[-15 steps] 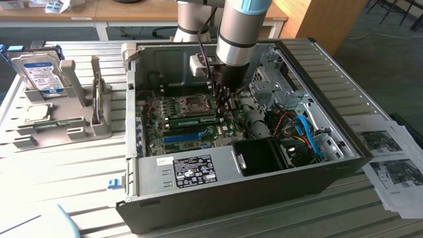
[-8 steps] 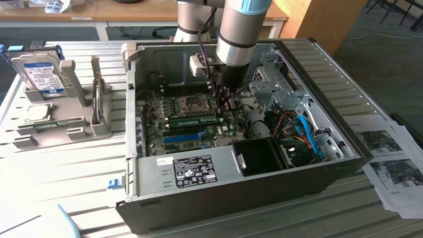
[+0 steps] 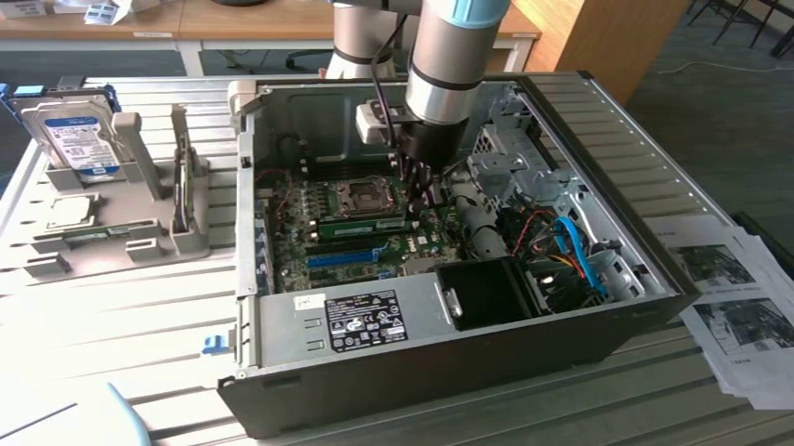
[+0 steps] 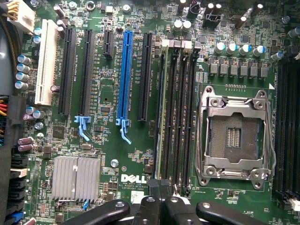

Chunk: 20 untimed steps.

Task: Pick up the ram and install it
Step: 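Press down the ram until it locks into place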

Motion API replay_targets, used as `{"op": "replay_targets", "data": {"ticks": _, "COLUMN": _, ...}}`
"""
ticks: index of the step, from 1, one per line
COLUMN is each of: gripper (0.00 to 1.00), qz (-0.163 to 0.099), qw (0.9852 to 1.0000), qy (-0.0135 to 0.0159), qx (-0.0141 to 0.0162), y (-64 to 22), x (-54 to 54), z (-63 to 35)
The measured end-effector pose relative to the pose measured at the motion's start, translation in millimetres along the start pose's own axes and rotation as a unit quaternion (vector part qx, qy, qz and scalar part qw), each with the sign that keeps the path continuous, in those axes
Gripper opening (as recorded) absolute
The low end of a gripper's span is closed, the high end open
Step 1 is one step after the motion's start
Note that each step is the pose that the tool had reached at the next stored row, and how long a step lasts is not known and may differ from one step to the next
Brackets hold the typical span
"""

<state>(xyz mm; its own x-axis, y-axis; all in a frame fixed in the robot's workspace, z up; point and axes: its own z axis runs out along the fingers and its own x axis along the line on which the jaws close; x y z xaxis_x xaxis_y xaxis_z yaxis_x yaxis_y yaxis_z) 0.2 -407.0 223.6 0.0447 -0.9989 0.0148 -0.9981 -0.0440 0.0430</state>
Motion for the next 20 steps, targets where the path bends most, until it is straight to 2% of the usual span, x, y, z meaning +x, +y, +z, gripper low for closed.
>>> {"op": "replay_targets", "data": {"ticks": 20, "gripper": 0.09, "qz": 0.0, "qw": 1.0, "qy": 0.0, "qx": 0.0, "y": -0.1, "x": 0.0, "z": 1.6}}
